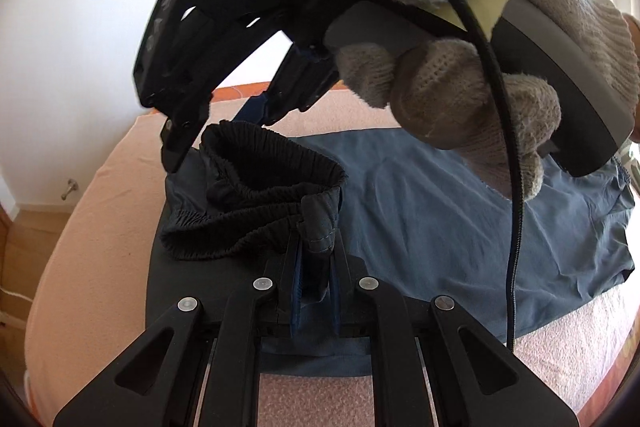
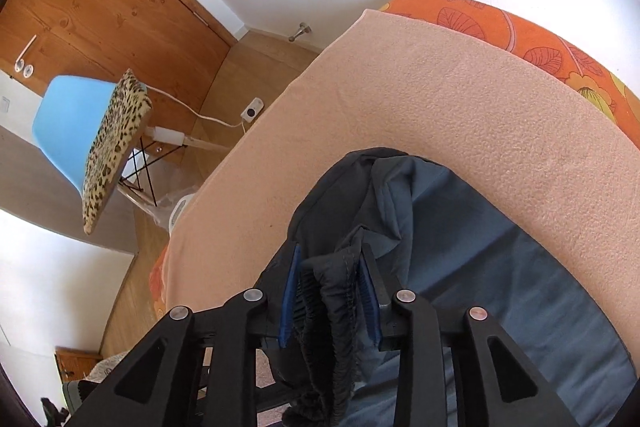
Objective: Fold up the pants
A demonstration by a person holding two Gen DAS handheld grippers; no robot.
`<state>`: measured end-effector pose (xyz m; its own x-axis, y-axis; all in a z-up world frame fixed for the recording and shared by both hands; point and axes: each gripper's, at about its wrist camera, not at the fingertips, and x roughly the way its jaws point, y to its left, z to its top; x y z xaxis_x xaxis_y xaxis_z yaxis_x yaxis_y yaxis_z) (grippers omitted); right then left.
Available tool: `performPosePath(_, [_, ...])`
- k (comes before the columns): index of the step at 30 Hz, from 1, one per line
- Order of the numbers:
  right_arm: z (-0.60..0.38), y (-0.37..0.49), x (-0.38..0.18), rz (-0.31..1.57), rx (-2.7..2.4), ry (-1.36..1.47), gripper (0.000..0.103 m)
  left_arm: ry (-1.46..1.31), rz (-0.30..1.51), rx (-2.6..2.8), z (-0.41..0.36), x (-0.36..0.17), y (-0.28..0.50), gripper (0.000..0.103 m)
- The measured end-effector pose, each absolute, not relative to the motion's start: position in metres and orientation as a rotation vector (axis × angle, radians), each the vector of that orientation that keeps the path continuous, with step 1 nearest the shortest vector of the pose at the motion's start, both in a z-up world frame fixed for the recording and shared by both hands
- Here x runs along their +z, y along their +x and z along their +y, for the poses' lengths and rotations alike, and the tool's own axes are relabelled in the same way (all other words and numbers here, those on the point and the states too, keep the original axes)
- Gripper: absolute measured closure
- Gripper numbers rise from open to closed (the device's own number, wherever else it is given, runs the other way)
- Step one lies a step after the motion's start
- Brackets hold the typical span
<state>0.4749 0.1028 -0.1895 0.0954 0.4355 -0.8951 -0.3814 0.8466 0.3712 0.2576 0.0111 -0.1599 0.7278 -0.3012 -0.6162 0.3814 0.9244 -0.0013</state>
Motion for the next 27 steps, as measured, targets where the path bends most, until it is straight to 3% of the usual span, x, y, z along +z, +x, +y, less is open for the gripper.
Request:
performPosePath(5, [0.136,0.476,-0.2,1.413,0.615,-0.087,0.053,0.197,0.633,-0.405,-0.004,-0.157,0.246,0.093])
performPosePath(11, [0.164,0.47,-0.224,1.501,0.577,-0.289,0.051,0.173,0.644,-0.416,0.007,-0.156,0.261,0.093])
performPosePath(12, [0.165,0.468,-0.228,1.503,0.555,-0.316,0.053,0.174,0.643,-0.419,0.006,-0.155,0.26,0.093])
performPosePath(14, [0.161,0.468,-0.235,1.501,0.504,-0.346,0.088,0.175,0.639,-0.423,0.013,-0.152,0.263,0.093])
performPosePath(16, [0.15,0.469,-0.235,1.492,0.488,-0.311,0.098,0.17,0.635,-0.437,0.016,-0.15,0.261,0.093])
performPosePath(22, [0.083,0.456,-0.191,1.354,0.49,-0.105,0.103,0.173,0.636,-0.481,0.014,-0.145,0.244,0.093])
performPosePath(27, [0.002,0.436,-0.181,1.305,0.448,0.06,0.098,0.225,0.647,-0.504,0.0,-0.141,0.24,0.093])
